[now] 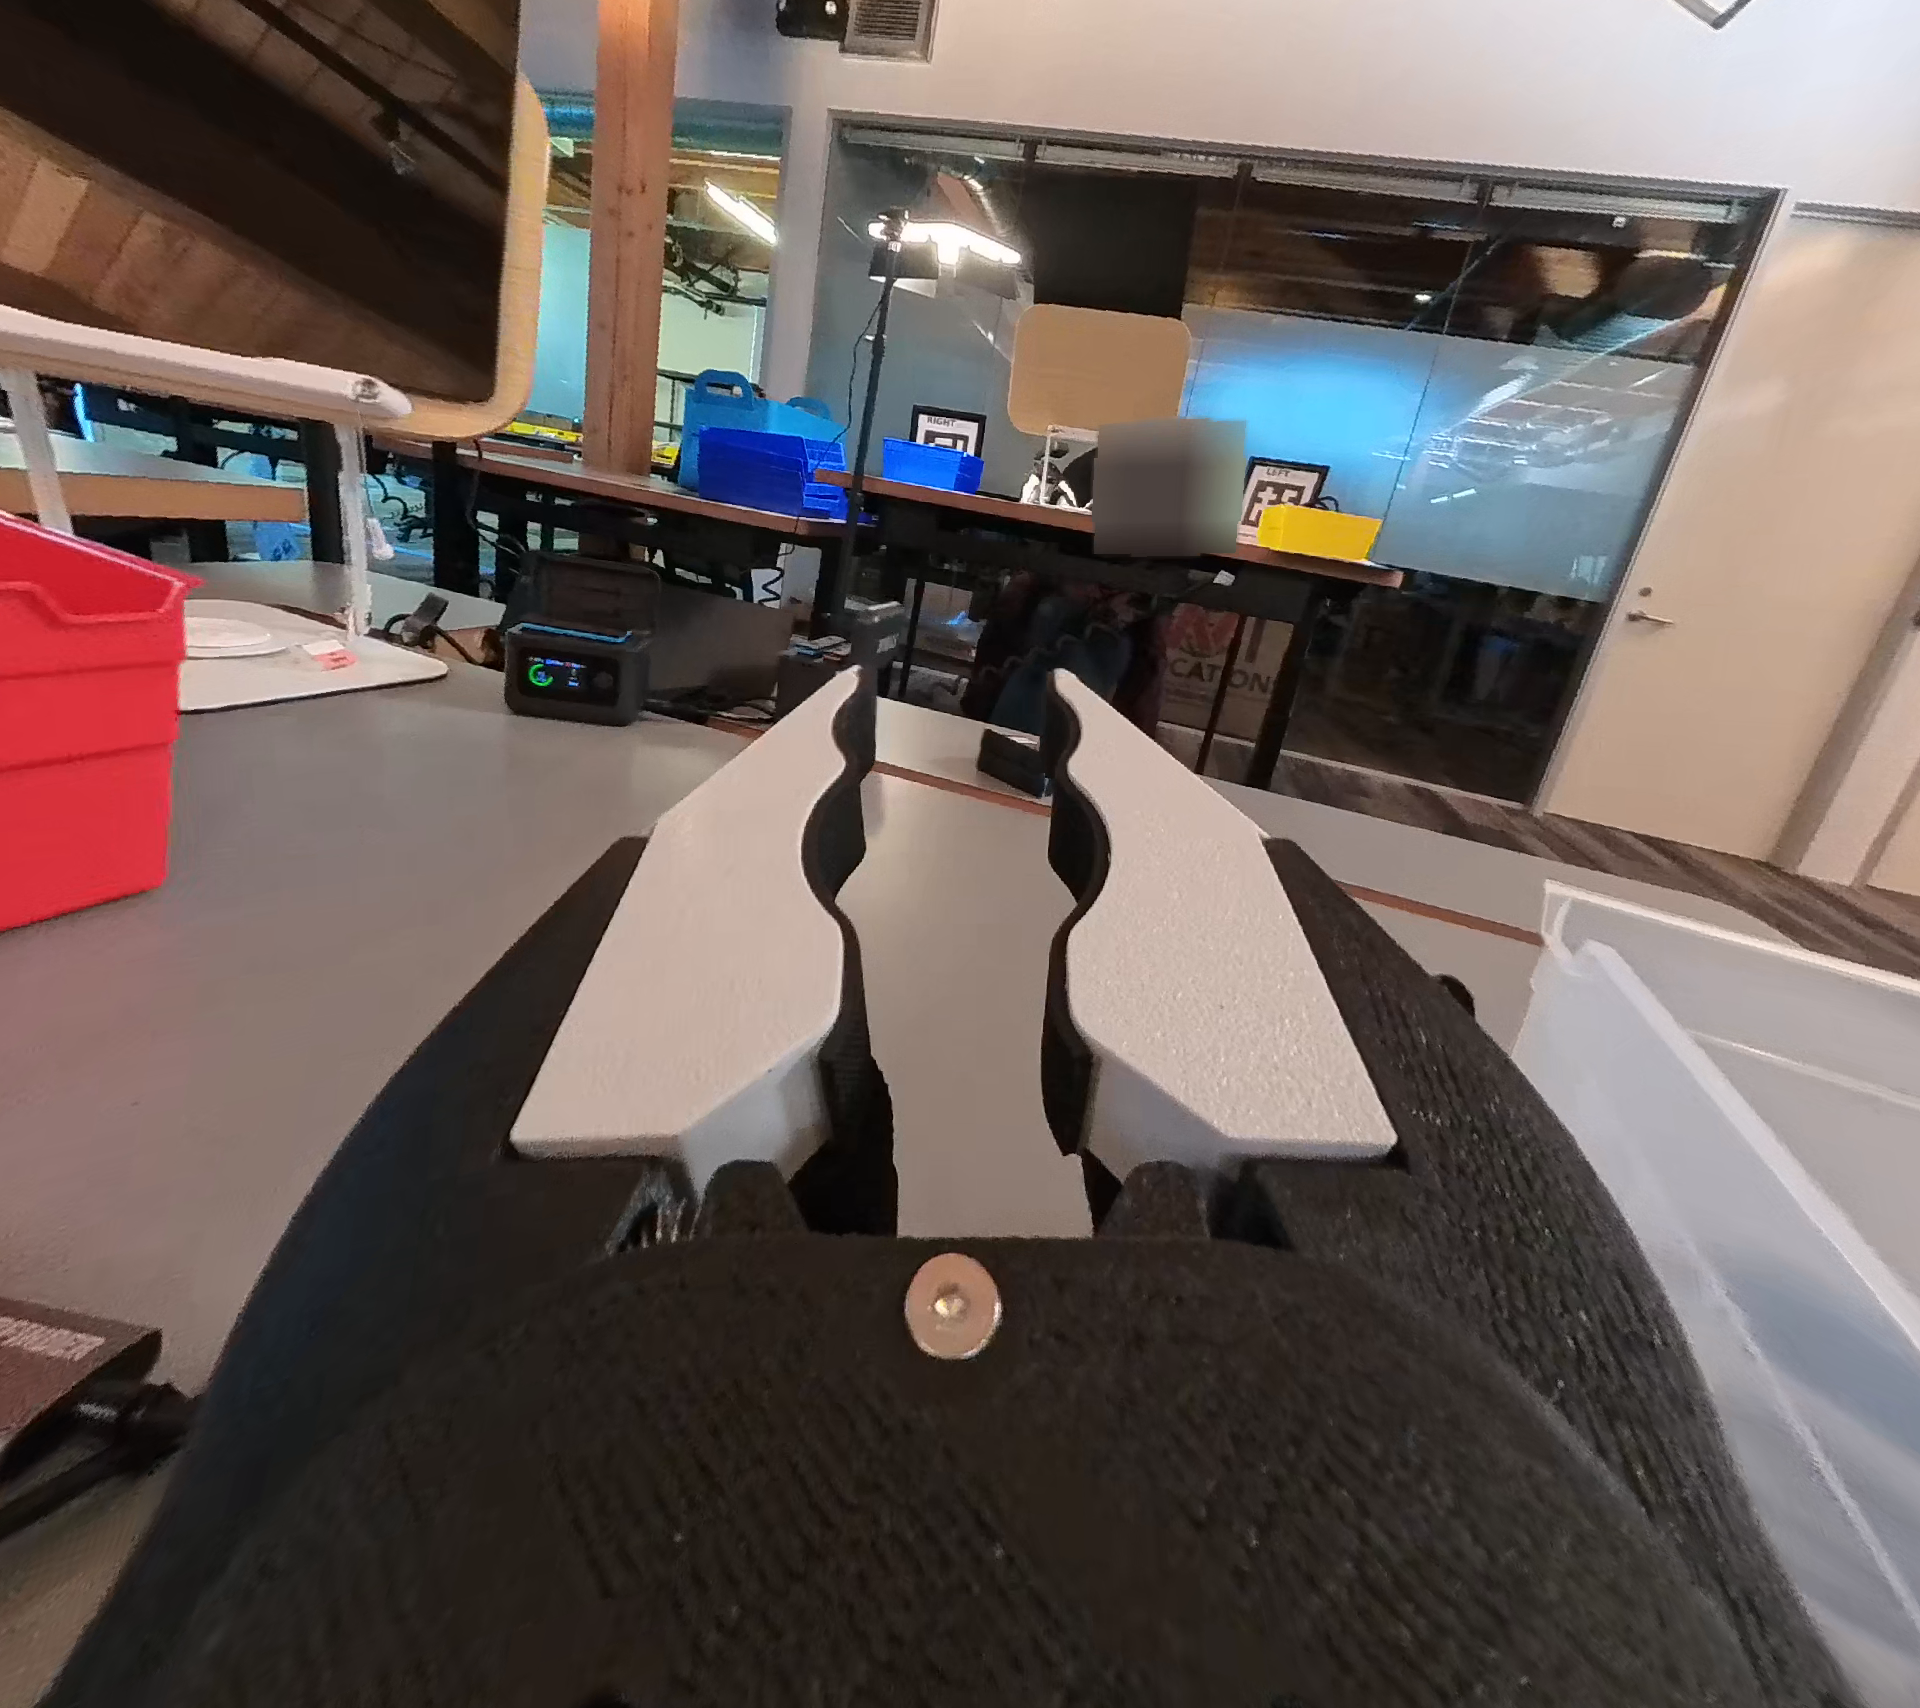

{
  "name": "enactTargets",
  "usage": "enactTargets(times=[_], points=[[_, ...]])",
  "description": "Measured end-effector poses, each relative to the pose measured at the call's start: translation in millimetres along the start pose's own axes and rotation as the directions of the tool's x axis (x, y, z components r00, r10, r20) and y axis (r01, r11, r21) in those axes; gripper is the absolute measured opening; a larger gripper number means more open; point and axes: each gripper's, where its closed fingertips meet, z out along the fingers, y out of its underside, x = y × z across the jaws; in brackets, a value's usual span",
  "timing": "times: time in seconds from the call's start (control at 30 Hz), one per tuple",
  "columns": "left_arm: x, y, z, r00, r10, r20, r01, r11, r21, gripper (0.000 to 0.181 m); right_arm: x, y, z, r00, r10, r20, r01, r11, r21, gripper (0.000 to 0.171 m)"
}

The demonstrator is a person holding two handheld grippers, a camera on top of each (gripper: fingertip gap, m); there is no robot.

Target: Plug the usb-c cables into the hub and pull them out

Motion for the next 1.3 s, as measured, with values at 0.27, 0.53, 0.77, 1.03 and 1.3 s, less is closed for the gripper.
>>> enactTargets(times=[0.27, 0.53, 0.77, 1.03, 1.3], points=[[39.9, 71.8, 46.2, 0.942, 0.135, -0.306, -0.128, 0.991, 0.043, 0.036, -1.0, 3.3, 1.9, 1.000, 0.026, 0.017, -0.026, 1.000, -0.012, 0.029], [79.2, 116.9, 51.6, 0.845, 0.193, -0.500, -0.249, 0.967, -0.047, 0.047, -5.2, 5.4, 2.8, 0.999, 0.034, 0.040, -0.033, 0.999, -0.023, 0.029], [99.8, 126.1, 62.4, 0.800, 0.325, -0.504, -0.403, 0.914, -0.052, 0.036, -6.2, 5.1, 2.5, 0.997, 0.052, 0.048, -0.051, 0.998, -0.022, 0.029], [114.6, 124.7, 76.9, 0.748, 0.492, -0.446, -0.570, 0.820, -0.052, 0.005, -8.7, 4.1, 2.4, 0.997, 0.051, 0.061, -0.049, 0.999, -0.019, 0.029], [43.3, 90.3, 63.8, 0.915, 0.339, -0.216, -0.371, 0.920, -0.126, 0.002, -8.4, 3.7, 2.4, 0.996, 0.057, 0.062, -0.056, 0.998, -0.020, 0.028]])
